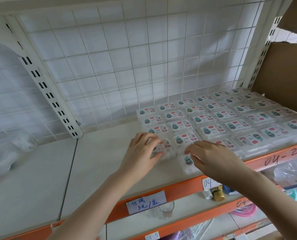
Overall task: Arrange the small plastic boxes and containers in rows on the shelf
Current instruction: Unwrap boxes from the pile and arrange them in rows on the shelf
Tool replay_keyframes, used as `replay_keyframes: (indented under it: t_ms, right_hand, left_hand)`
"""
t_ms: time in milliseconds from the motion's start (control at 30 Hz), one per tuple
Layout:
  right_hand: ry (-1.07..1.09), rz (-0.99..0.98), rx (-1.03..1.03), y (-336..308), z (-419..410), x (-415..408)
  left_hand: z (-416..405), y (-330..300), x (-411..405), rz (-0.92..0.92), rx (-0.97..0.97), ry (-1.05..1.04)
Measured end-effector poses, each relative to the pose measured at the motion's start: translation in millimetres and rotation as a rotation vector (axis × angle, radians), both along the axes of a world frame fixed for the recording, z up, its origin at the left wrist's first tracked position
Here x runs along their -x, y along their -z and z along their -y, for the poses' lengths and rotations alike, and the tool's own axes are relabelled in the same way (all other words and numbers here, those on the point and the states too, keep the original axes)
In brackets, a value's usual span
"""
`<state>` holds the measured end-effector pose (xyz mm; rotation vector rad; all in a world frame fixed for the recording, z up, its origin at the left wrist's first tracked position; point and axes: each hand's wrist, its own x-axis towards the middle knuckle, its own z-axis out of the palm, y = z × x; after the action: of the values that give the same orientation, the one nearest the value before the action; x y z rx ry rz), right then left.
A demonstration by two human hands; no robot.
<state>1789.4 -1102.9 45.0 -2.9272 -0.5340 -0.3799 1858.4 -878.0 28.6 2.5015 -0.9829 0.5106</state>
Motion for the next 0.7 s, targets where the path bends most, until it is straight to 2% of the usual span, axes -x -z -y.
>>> replay_keyframes:
  t_ms: [100, 167, 267, 367, 500, 700]
  right_hand:
    - [0.032, -0.08, 0.134, 2, -3, 9]
    - [0.026, -0.123, 0.146, 2, -6, 13]
    - [0.021, -0.134, 0.178, 1, -5, 15]
    - [0.024, -0.107, 0.201, 2, -5, 14]
    - [0.043, -0.103, 0.17, -1, -6, 9]
    - [0.071, 0.012, 0.054, 1, 2, 3]
  left_hand:
    - [6, 1, 17, 0.082, 0.066, 0.051]
    - [12, 3, 28, 0.056, 0.072, 0.105]
    - [17, 11, 36, -0.062, 0.041, 0.118]
    - [22, 14, 41, -0.256, -0.011, 0.107]
    - [32, 16, 44, -0.362, -0.065, 0.109]
    - [28, 18, 45, -0.317, 0.009, 0.087]
